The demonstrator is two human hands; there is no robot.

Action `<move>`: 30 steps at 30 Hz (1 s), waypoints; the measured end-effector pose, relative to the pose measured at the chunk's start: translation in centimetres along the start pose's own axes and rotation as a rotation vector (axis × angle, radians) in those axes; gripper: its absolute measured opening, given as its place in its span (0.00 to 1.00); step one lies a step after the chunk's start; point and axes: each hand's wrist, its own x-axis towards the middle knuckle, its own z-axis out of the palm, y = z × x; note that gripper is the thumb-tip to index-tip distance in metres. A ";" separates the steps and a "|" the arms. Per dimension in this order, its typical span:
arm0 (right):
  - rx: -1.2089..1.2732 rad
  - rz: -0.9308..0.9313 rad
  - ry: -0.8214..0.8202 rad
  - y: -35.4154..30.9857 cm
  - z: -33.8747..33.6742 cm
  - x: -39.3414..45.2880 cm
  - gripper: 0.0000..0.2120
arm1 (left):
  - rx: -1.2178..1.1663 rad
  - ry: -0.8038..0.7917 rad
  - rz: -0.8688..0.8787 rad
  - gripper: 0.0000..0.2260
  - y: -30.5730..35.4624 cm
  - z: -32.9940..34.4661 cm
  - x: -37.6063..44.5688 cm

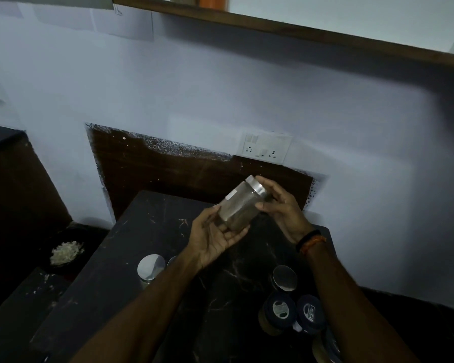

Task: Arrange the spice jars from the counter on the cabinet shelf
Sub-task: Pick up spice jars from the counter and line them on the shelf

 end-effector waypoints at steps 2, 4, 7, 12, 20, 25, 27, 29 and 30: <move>0.057 -0.016 0.035 -0.3 0.2 0.3 0.31 | 0.036 -0.057 0.074 0.39 0.3 0.9 0.1; 0.087 -0.030 0.066 -0.6 0.5 0.8 0.31 | 0.096 -0.096 0.129 0.40 0.4 1.7 0.4; 0.104 -0.069 0.122 -1.1 1.0 1.4 0.28 | 0.196 -0.075 0.218 0.37 0.7 2.8 1.0; 0.107 -0.095 0.177 -2.9 1.8 2.2 0.33 | 0.331 -0.092 0.324 0.35 1.4 4.1 1.9; 0.018 -0.144 0.223 -6.5 2.0 3.9 0.31 | 0.710 -0.088 0.437 0.41 3.3 7.3 2.4; -0.077 -0.186 0.233 -9.7 1.7 5.4 0.28 | 0.890 -0.097 0.527 0.41 5.6 10.0 2.8; -0.140 -0.201 0.235 -11.2 1.5 5.7 0.27 | 0.975 -0.093 0.554 0.42 6.7 11.2 2.8; -0.181 -0.221 0.232 -12.8 1.4 6.2 0.26 | 1.060 -0.084 0.587 0.43 7.7 12.6 2.7; -0.192 -0.230 0.231 -13.6 1.3 6.3 0.26 | 1.098 -0.074 0.606 0.44 8.2 13.3 2.7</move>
